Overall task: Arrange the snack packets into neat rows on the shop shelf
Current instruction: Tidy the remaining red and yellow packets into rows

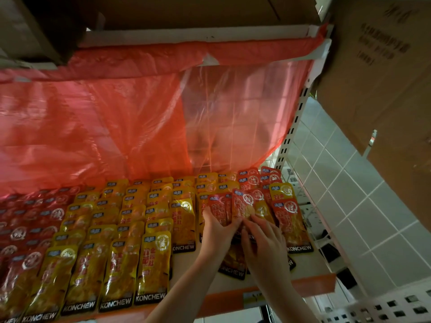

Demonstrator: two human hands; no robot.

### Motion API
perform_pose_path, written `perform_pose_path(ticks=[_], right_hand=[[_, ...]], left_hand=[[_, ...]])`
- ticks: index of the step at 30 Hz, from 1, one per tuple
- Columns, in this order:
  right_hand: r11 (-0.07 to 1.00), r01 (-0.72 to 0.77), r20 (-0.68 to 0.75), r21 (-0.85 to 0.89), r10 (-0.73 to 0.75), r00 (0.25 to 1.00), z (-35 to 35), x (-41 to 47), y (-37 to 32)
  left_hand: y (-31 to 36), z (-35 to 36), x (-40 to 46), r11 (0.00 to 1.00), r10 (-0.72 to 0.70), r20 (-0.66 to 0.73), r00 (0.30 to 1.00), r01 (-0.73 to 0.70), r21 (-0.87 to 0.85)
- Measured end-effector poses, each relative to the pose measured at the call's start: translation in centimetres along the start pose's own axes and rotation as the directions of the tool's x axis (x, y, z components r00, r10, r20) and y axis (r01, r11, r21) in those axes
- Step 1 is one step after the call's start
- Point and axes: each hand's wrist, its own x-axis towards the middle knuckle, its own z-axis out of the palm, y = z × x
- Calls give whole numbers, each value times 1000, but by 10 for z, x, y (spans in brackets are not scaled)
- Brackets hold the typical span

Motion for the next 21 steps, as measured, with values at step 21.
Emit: perform_pose_path(ticks=[21], right_hand=[[942,-68,-178,329,133,975,-6,2,1]], left_hand=[[-2,-35,-4,905,-42,20,999,47,-422]])
